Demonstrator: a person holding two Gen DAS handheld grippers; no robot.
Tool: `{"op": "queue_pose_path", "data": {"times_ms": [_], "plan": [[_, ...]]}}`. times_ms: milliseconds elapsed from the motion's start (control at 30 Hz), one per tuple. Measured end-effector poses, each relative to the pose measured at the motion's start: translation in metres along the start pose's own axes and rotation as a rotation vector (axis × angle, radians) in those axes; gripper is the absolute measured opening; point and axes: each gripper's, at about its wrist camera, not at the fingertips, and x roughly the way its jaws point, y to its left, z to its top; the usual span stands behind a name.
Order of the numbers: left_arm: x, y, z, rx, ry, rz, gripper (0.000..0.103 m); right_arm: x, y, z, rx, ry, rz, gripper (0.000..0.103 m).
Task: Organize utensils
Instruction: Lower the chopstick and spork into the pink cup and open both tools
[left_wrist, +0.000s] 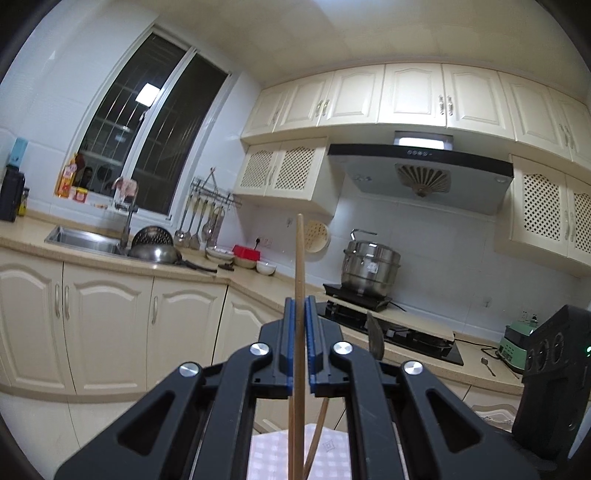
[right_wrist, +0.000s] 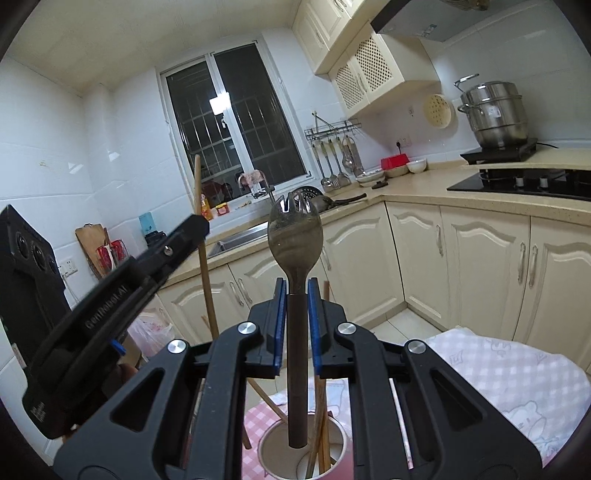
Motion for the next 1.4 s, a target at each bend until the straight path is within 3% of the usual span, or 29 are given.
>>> {"op": "queue_pose_path", "data": {"times_ms": [533, 600, 667, 700, 800, 867, 933, 1033, 1400], "plan": [[0.004, 0.01, -0.038, 0.01, 0.062, 0.021, 0.006, 0.018, 0.0, -0.028, -0.025, 0.086, -0.022, 0.012], [0.001, 0.011, -0.036, 0.021, 0.066, 0.019, 0.02, 0.017, -0.002, -0.029, -0.019, 0.099, -0.039, 0.017], [-0.004, 0.012, -0.034, 0.02, 0.06, 0.015, 0.055, 0.012, -0.007, -0.029, 0.003, 0.093, -0.039, 0.064], [-0.008, 0.012, -0.032, 0.019, 0.052, 0.017, 0.057, 0.008, -0.008, -0.028, 0.01, 0.082, -0.041, 0.069], [-0.015, 0.013, -0.027, 0.03, 0.05, 0.016, 0.067, 0.0, -0.009, -0.025, 0.009, 0.084, -0.045, 0.07], [-0.023, 0.014, -0.022, 0.032, 0.049, 0.022, 0.084, -0.008, -0.01, -0.022, 0.012, 0.079, -0.051, 0.082], [-0.032, 0.014, -0.017, 0.035, 0.043, 0.029, 0.092, -0.018, -0.013, -0.017, 0.02, 0.064, -0.055, 0.093], [-0.047, 0.011, -0.009, 0.051, 0.053, 0.041, 0.098, -0.033, -0.015, -0.008, 0.019, 0.071, -0.076, 0.097], [-0.095, -0.001, 0.015, 0.097, 0.146, 0.08, 0.098, -0.086, -0.019, 0.009, 0.0, 0.11, -0.129, 0.097]]}}
